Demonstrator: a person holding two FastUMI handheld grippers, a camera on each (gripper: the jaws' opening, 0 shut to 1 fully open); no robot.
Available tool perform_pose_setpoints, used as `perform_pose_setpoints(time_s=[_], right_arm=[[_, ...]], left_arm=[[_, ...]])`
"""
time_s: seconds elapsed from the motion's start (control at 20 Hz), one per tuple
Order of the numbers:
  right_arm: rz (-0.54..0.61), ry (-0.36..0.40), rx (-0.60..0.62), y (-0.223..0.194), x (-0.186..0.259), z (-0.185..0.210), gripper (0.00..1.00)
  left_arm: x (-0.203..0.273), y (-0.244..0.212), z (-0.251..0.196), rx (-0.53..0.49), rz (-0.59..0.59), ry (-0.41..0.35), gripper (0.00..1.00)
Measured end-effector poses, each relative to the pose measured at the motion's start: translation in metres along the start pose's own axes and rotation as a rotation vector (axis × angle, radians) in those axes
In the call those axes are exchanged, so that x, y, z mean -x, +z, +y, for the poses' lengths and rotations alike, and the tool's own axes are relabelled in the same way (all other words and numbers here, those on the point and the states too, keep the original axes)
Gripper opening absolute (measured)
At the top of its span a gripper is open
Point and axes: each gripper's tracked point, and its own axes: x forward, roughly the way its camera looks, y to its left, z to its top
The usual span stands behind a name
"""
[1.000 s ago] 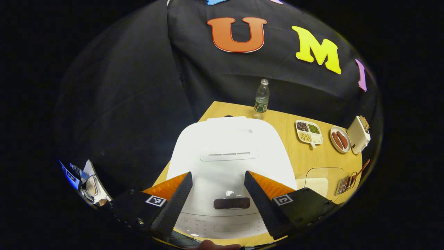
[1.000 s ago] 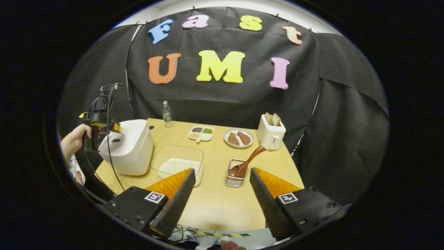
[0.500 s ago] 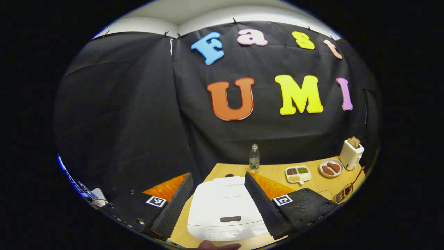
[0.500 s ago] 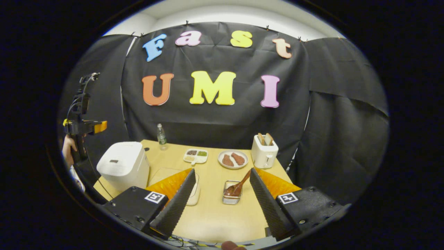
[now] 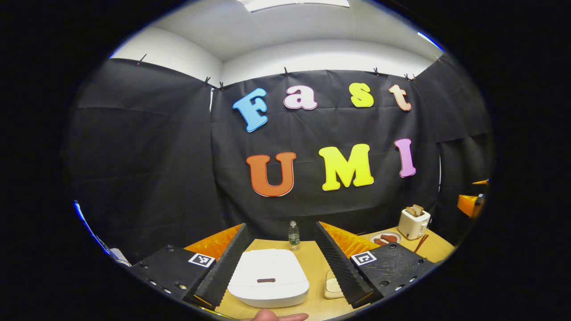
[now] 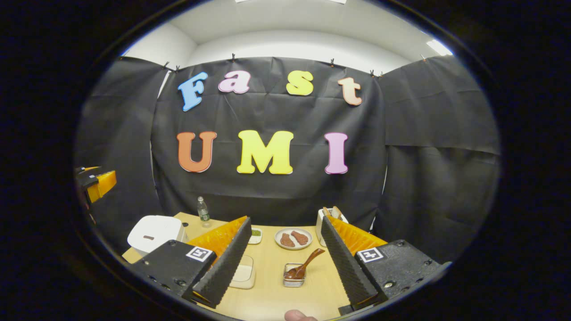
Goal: Close the left gripper, press the button to open the rice cooker; take a wooden spoon from the chopstick holder with the right hand, scoop a spoonful of rice and pour it into the rice cooker, then put the wooden spoon back into the chopstick holder.
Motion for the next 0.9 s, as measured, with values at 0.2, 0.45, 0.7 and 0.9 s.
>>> perform_pose_setpoints(time_s=[0.2, 0.45, 0.7, 0.9], right_arm=[[-0.005, 0.001, -0.007, 0.001, 0.007, 0.0, 1.0], [-0.003, 0.005, -0.012, 0.004, 0.015, -0.001, 1.0], [-0.003, 0.006, 0.001, 0.004, 0.02, 0.003, 1.0], [-0.014, 0.003, 0.004, 0.009, 0.025, 0.001, 1.0]], left_arm=[[0.016, 0.005, -0.001, 0.021, -0.005, -0.008, 0.95], [0.025, 0.001, -0.01, 0.009, 0.01, -0.03, 0.95], [0.031, 0.002, -0.01, 0.001, 0.009, -0.036, 0.95], [0.033, 0.0, -0.008, -0.005, 0.017, -0.036, 0.96]])
